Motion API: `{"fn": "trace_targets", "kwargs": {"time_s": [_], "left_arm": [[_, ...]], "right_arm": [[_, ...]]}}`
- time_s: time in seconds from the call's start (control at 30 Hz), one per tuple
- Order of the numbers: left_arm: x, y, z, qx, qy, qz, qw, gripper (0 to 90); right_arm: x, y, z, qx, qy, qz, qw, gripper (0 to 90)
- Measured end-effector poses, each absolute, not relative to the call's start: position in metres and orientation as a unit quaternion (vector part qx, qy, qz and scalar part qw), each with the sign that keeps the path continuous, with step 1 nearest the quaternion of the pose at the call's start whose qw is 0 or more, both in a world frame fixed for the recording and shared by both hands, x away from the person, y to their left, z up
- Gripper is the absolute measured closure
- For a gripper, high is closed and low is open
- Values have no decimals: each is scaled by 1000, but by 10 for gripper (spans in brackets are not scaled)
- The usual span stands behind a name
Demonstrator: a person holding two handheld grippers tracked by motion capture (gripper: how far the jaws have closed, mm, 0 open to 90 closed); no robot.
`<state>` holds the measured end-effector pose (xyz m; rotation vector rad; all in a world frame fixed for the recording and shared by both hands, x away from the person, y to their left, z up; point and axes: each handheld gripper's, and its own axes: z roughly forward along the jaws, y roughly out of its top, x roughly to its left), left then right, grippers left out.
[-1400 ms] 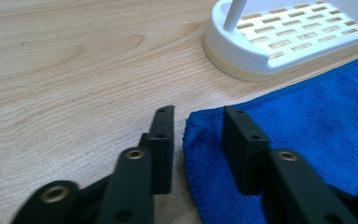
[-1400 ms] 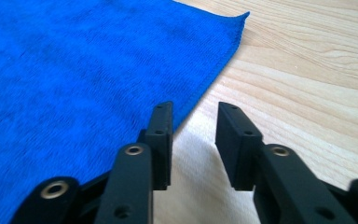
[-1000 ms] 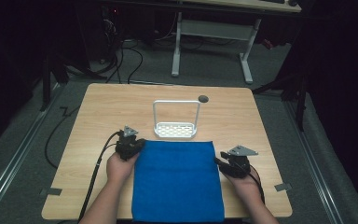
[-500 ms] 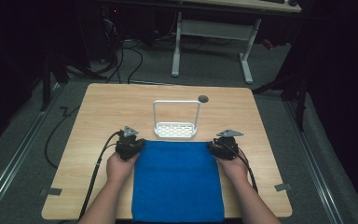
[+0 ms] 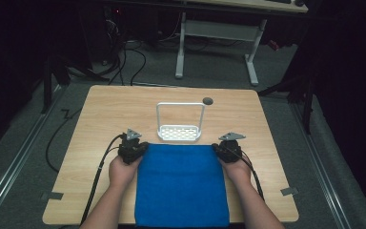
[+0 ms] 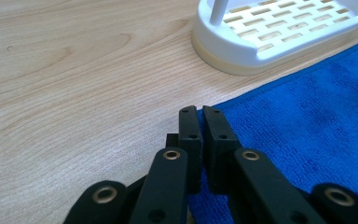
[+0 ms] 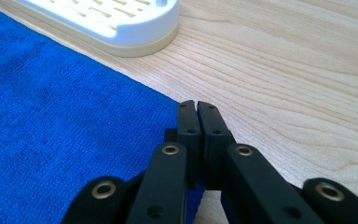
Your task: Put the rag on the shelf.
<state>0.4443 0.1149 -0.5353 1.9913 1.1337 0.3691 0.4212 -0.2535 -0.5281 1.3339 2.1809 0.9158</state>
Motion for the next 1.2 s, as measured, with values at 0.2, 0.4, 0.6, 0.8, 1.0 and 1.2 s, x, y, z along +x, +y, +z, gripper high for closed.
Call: {"fn": "trace_targets", "kwargs": {"time_s": [0.2,0.4,0.6,0.8,1.0,1.2], "left_arm": [[443,116,-535,785,444,145,408,869],[428,116,-530,783,409,174,435,870],[416,119,-523,766,417,155,463,871],[403,122,-504,751,408,179,487,871],[395,130,-488,725,408,193,520,871],[386,135,-471,711,397,208,542,873]], "right_arm": [[410,-254,-520,476,765,372,221,895],[391,-256,-516,462,756,412,213,894],[384,-257,-507,449,750,432,221,894],[375,-261,-491,441,737,456,235,894],[369,-261,-476,429,727,474,250,894],[359,-259,-459,412,717,494,270,894]]}}
